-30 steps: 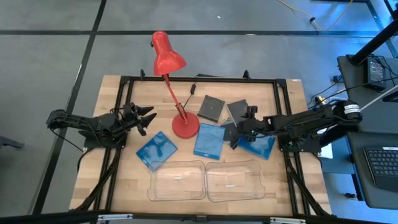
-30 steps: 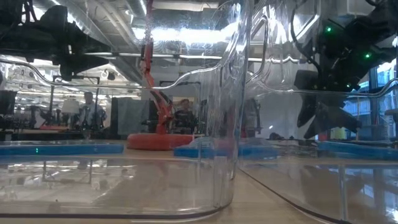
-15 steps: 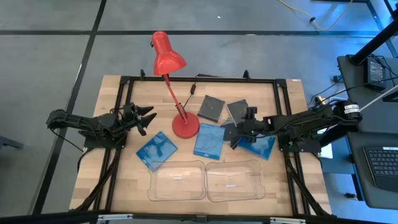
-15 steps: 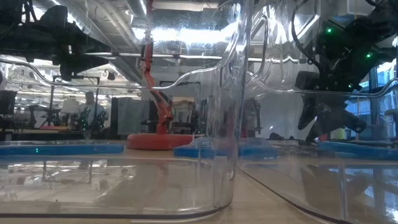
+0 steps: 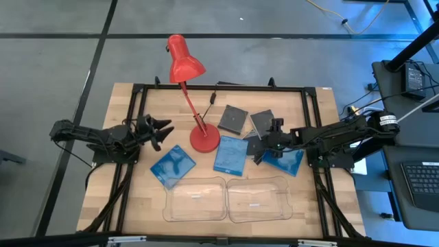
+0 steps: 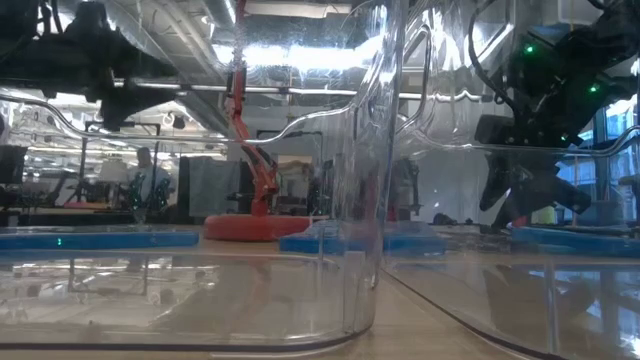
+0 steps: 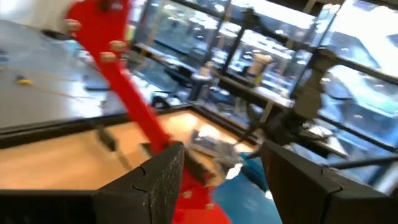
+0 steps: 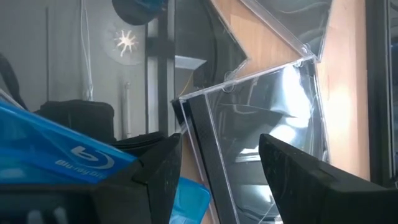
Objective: Pick & place jewel cases by type
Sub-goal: Put the top right black cd case into the right transparent bin
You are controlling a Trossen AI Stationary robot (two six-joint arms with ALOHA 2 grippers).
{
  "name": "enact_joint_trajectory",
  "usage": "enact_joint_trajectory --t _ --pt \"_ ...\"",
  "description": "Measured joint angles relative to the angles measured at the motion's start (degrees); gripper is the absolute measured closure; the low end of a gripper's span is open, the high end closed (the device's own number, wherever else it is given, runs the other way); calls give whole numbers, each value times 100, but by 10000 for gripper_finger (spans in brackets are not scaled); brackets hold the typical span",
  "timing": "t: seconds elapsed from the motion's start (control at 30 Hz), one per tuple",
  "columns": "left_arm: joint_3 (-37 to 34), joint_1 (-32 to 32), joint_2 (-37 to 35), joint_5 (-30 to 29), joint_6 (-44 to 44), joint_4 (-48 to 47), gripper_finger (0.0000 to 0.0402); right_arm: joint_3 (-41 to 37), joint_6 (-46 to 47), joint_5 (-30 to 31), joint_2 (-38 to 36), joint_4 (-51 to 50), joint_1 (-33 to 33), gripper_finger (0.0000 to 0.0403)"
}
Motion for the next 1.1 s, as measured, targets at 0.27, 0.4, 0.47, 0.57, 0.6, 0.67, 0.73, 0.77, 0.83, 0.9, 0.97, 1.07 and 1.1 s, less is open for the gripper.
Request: enact_joint_trajectory --t 0.27,0.4,0.47,0.57,0.6,0.67,0.73,0.77,0.83,0.9,0.97,1.07,1.1 --pt "240 -4 1600 264 897 1201 190 0 0 -259 -2 -139 -2 185" --pt "549 2 2365 -22 750 1200 190 -3 -3 -134 -4 -177 -1 185" --pt "707 2 2669 -36 742 1202 190 -4 -4 -10 -4 -170 -2 185" --pt "929 0 3061 -15 738 1200 190 -4 -7 -7 -4 -215 -2 185" --pt "1003 1 3176 -21 733 1201 190 -4 -7 -22 -4 -258 -2 185" --pt "1126 0 3376 -21 731 1208 190 -4 -7 -71 -2 -367 -2 185" --pt "1214 0 3544 -21 758 1202 190 -4 -1 -108 -2 -436 -2 185" --pt "1251 1 3615 -23 802 1205 190 -4 4 -111 -2 -467 -2 185" --pt "1300 0 3729 -23 863 1205 190 -4 -1 -128 -2 -487 -2 185" --pt "1331 2 3823 -24 874 1203 190 -4 -12 -129 -2 -458 -2 185" --pt "1352 2 3868 -27 878 1203 190 -4 -36 -140 -2 -430 -2 185" --pt "1377 2 3899 -28 880 1203 190 -4 -183 -136 -2 -418 -20 185" --pt "1379 2 3899 -28 887 1205 190 -6 -269 -118 3 -382 -45 185"
